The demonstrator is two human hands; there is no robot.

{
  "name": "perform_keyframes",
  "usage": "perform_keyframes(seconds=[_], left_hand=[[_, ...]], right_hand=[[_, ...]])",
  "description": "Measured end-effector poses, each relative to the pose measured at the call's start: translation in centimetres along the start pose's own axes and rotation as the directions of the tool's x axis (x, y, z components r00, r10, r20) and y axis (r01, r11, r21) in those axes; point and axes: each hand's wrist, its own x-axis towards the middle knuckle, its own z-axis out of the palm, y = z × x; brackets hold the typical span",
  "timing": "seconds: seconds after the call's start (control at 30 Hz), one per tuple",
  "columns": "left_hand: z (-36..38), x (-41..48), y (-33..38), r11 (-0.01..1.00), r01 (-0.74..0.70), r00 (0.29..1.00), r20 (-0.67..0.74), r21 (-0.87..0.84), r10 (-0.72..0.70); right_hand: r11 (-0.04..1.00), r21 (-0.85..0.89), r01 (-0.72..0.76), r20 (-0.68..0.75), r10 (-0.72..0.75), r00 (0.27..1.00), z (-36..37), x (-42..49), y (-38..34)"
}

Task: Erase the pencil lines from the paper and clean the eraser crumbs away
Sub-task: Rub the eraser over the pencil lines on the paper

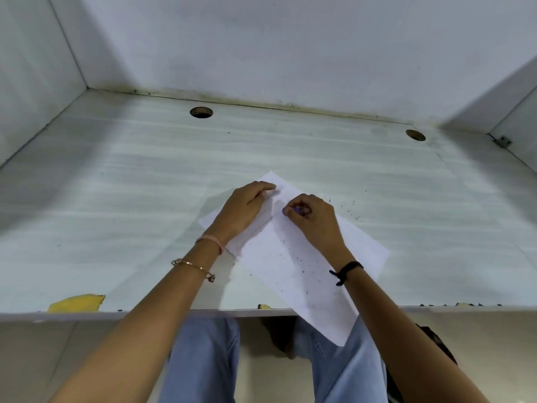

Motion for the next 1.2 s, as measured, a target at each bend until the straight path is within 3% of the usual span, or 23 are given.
perform_keyframes(seconds=[0.17, 0.27, 0.37, 0.47, 0.73, 0.9, 1.03, 1.2], left_hand=[[-2.2, -3.9, -1.6, 0.925, -0.060, 0.997, 0.075, 0.376, 0.034], [-2.7, -5.5, -2.4, 0.814, -0.041, 0.981, 0.178, 0.580, -0.077], [-2.2, -6.1, -2.3, 0.713, -0.033, 0.976, 0.177, 0.700, -0.129], [-1.5, -6.3, -1.9, 0.669, -0.005, 0.982, 0.129, 0.743, -0.135], [-0.5, -6.9, -1.7, 0.669, 0.015, 0.989, 0.087, 0.743, -0.118], [-0.3, -6.8, -2.0, 0.642, -0.004, 0.993, 0.080, 0.767, -0.090], [-0.3, -6.9, -1.8, 0.679, 0.006, 0.993, 0.076, 0.734, -0.091], [-0.3, -6.7, -2.2, 0.633, -0.016, 0.994, 0.083, 0.774, -0.077]], right_hand=[[0.998, -0.048, -0.039, 0.008, 0.039, 0.999, -0.5, 0.9, -0.3], [0.998, -0.053, -0.043, 0.007, 0.044, 0.999, -0.4, 1.0, -1.2], [0.999, 0.011, -0.052, 0.062, 0.052, 0.997, 0.7, 0.2, -2.5], [0.998, 0.004, -0.056, 0.132, 0.055, 0.990, 1.9, -1.0, -3.4], [0.992, -0.115, 0.045, 0.167, -0.025, 0.986, 1.7, -1.3, -4.1], [0.992, -0.080, 0.101, 0.358, -0.066, 0.931, 2.2, -2.8, -5.3], [0.980, -0.179, 0.090, 0.224, -0.048, 0.973, 1.5, -0.7, -5.2], [0.973, -0.174, 0.152, 0.433, -0.063, 0.899, 2.0, -2.2, -6.3]])
